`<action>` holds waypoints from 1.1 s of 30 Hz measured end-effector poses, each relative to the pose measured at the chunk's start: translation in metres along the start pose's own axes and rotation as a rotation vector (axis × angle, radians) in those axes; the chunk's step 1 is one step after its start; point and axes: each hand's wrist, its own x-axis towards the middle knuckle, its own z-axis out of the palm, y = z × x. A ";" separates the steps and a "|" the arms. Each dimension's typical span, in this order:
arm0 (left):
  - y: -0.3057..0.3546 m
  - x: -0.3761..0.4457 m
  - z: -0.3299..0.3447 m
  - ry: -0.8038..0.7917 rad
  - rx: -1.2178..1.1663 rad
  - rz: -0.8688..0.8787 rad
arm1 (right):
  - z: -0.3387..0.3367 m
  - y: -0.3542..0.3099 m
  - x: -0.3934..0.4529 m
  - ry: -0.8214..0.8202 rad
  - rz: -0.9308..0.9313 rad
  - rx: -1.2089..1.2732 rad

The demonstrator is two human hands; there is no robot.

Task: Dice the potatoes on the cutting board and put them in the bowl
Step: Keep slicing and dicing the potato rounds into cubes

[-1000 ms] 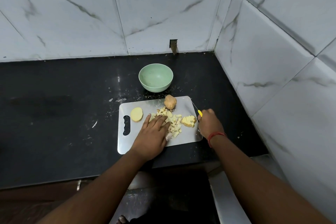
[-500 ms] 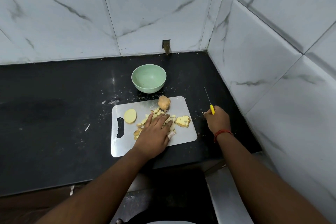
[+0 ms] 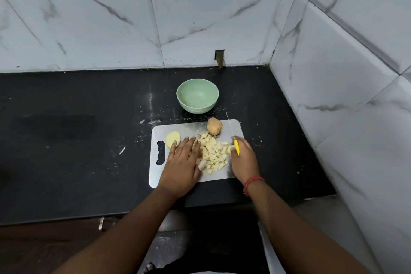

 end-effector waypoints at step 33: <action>-0.038 0.034 -0.039 -0.391 0.023 -0.262 | 0.019 -0.022 -0.018 0.042 0.022 0.131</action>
